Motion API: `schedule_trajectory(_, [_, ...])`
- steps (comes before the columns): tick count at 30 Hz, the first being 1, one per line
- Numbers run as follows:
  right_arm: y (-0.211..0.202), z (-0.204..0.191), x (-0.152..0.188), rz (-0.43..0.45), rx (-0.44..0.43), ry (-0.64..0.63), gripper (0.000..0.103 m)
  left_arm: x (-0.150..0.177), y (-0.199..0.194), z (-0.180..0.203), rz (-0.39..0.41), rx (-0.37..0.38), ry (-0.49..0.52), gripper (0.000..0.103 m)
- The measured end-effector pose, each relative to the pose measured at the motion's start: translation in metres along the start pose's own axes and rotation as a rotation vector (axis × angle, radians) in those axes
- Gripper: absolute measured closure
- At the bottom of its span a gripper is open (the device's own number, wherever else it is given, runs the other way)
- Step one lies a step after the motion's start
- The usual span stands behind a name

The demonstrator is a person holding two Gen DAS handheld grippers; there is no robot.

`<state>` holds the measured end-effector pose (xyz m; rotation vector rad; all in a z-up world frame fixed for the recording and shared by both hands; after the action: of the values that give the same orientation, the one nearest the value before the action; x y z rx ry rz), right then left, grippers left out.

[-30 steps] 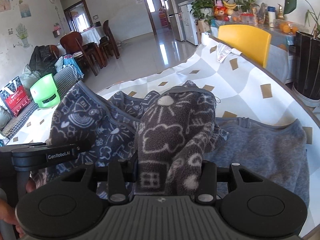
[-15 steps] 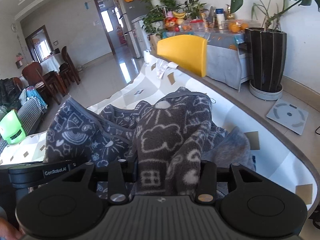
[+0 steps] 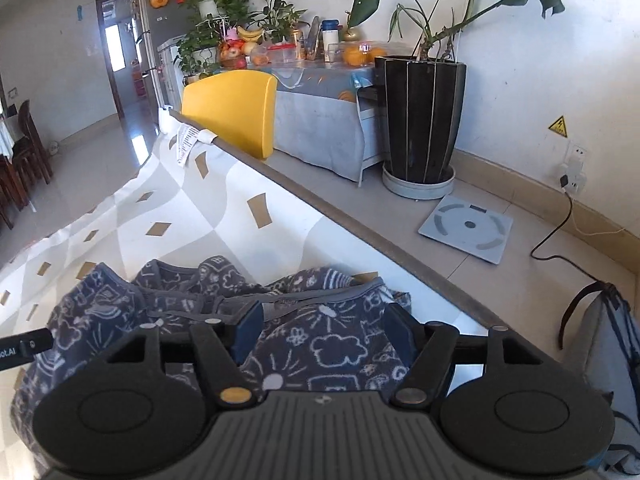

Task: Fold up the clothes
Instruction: 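Lower the jacket onto the folded grey garment and open both grippers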

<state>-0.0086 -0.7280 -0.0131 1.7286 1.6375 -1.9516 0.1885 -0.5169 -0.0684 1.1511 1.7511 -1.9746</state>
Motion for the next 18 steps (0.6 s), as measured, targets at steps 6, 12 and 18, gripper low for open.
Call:
schedule_trajectory(6, [0.008,-0.006,0.013,-0.112,-0.102,0.067,0.036,0.012,-0.016,0.009,-0.001,0.039,0.061,0.007])
schedule_trajectory(12, [0.035,-0.003,0.049,-0.288,-0.013,0.057,0.033,0.045,0.008,0.006,-0.112,-0.036,0.094,0.006])
schedule_trajectory(18, [0.042,-0.004,0.067,-0.316,0.124,-0.093,0.031,0.072,0.021,-0.019,-0.169,-0.041,0.035,0.0])
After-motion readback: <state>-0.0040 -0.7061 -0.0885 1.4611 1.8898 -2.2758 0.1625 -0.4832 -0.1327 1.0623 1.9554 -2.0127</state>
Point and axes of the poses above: each gripper's, at about its wrist camera, not at the fingertips, and y roughly the way its jaws point, z to its right, x to its underside, the point moved 6 cm from there along y, roughly the way its jaws point, and after that the axes turned 6 degrees about y, right-handed, at the moved point
